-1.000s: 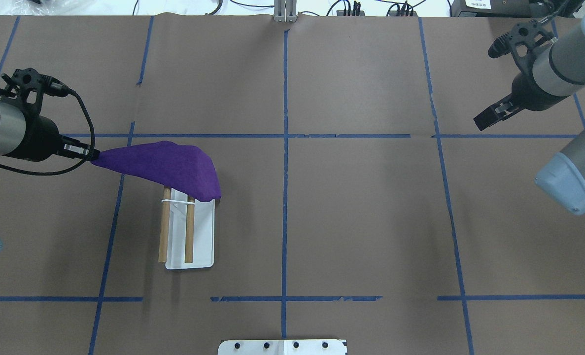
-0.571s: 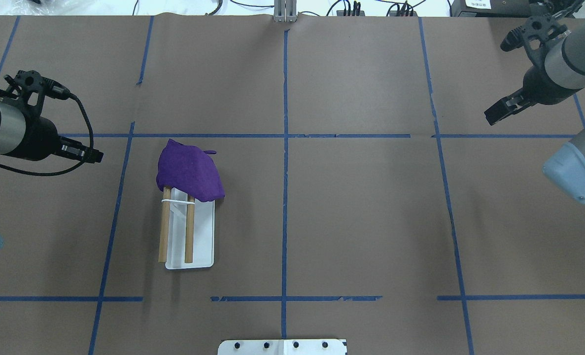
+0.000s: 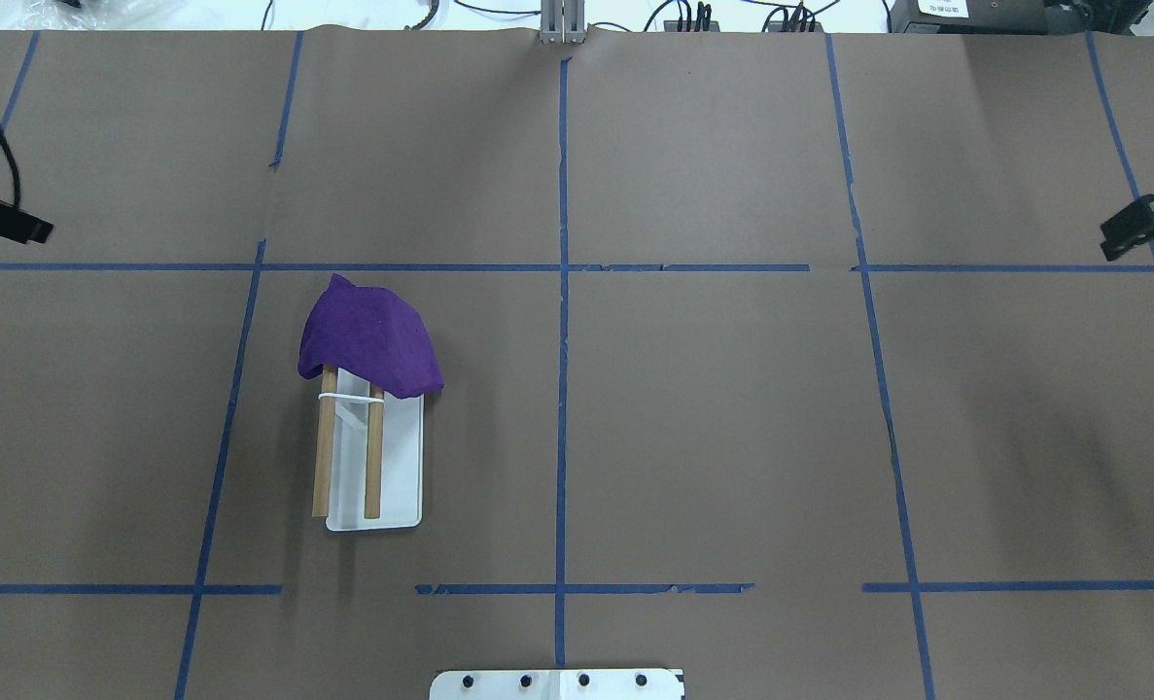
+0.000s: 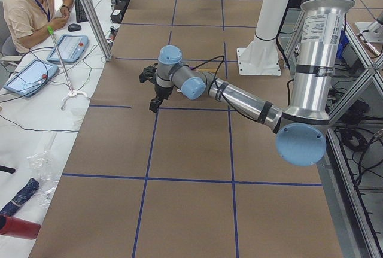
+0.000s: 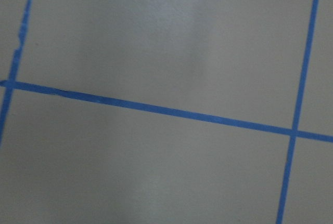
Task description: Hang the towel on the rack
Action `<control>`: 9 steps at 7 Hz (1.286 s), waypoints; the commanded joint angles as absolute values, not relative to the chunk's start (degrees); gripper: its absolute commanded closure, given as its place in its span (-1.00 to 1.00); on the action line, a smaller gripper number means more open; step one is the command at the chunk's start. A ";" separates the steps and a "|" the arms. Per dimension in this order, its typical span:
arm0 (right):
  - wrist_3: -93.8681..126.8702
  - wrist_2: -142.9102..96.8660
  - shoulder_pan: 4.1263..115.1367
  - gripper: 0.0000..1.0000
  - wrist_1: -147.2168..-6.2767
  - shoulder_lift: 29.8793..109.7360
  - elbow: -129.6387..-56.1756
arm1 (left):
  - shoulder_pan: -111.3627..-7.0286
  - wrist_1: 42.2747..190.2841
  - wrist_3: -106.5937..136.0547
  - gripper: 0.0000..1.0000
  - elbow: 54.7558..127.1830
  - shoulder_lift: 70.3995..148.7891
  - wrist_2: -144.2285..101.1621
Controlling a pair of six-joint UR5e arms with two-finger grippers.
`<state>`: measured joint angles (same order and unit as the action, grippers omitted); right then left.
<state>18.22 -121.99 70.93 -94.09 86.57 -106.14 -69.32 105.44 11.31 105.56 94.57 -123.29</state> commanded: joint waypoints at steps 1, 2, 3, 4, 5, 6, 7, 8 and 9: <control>16.98 -125.91 79.58 -1.00 -93.78 91.92 -103.45 | -80.12 99.45 -4.51 -1.00 98.90 93.87 -124.45; 16.01 -131.25 83.46 -1.00 -93.69 94.89 -103.53 | -82.68 89.92 -4.83 -1.00 98.53 94.74 -127.15; 11.38 -131.74 86.02 -1.00 -93.69 97.18 -103.54 | -84.97 86.52 -5.01 -1.00 98.53 94.05 -133.09; 9.60 -131.75 86.39 -1.00 -93.78 98.16 -103.45 | -87.43 86.14 -5.97 -1.00 98.61 92.56 -133.85; 9.67 -131.92 86.40 -1.00 -93.78 98.26 -103.45 | -88.41 85.44 -6.06 -1.00 98.44 91.85 -133.77; 9.84 -131.92 86.40 -1.00 -93.78 98.35 -103.53 | -88.50 85.95 -6.15 -1.00 98.61 88.80 -133.94; 10.10 -132.01 86.40 -1.00 -93.78 98.26 -103.54 | -88.59 83.52 -5.80 -1.00 99.31 89.03 -133.86; 10.28 -131.66 86.40 -1.00 -93.69 98.17 -103.62 | -88.51 79.58 -5.54 -1.00 98.97 91.64 -133.42; 10.28 -131.66 86.40 -1.00 -93.78 98.17 -103.71 | -88.51 79.45 -5.54 -1.00 99.23 91.50 -133.42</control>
